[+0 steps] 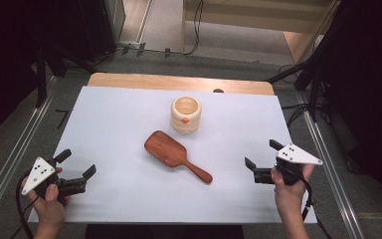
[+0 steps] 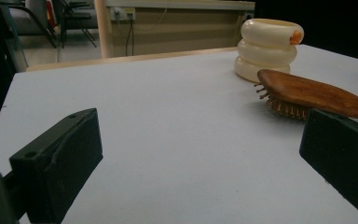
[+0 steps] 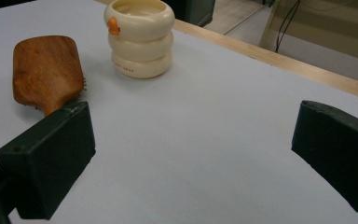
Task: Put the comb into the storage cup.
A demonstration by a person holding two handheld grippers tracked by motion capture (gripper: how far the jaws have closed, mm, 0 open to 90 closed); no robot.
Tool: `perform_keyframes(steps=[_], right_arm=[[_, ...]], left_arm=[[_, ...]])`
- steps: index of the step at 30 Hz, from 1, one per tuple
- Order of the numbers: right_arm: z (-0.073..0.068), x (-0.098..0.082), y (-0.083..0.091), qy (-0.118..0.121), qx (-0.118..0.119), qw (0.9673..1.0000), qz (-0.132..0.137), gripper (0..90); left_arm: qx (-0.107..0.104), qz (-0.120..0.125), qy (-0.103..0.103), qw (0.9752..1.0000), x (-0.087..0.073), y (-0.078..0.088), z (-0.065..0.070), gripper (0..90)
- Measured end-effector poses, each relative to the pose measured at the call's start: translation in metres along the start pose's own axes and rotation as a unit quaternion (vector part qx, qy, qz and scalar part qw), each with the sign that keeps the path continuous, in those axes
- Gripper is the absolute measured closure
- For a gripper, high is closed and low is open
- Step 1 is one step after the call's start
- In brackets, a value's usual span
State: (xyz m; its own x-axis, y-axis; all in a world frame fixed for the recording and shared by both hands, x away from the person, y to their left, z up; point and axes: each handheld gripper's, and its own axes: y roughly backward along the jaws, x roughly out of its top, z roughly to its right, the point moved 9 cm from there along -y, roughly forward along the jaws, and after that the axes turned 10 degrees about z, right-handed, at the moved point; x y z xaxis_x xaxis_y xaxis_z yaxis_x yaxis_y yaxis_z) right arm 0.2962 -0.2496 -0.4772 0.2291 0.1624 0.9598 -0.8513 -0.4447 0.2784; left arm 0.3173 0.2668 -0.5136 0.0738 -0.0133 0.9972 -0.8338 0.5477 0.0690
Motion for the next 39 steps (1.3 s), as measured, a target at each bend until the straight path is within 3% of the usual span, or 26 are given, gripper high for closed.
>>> perform_keyframes(steps=[8, 20, 39], right_arm=[[-0.012, 0.013, -0.013, 0.0, 0.019, 0.9996, -0.018, 0.0], [-0.028, 0.026, -0.034, 0.018, 0.05, 0.9972, -0.053, 0.0], [-0.056, 0.037, -0.066, 0.04, 0.085, 0.9897, -0.109, 0.0]], left_arm=[[0.004, -0.004, -0.005, 1.0, -0.001, 0.0, 0.0, 0.0], [0.005, -0.002, -0.004, 1.0, 0.0, 0.0, 0.0, 0.0], [0.003, -0.003, -0.006, 1.0, -0.001, 0.0, 0.001, 0.0]])
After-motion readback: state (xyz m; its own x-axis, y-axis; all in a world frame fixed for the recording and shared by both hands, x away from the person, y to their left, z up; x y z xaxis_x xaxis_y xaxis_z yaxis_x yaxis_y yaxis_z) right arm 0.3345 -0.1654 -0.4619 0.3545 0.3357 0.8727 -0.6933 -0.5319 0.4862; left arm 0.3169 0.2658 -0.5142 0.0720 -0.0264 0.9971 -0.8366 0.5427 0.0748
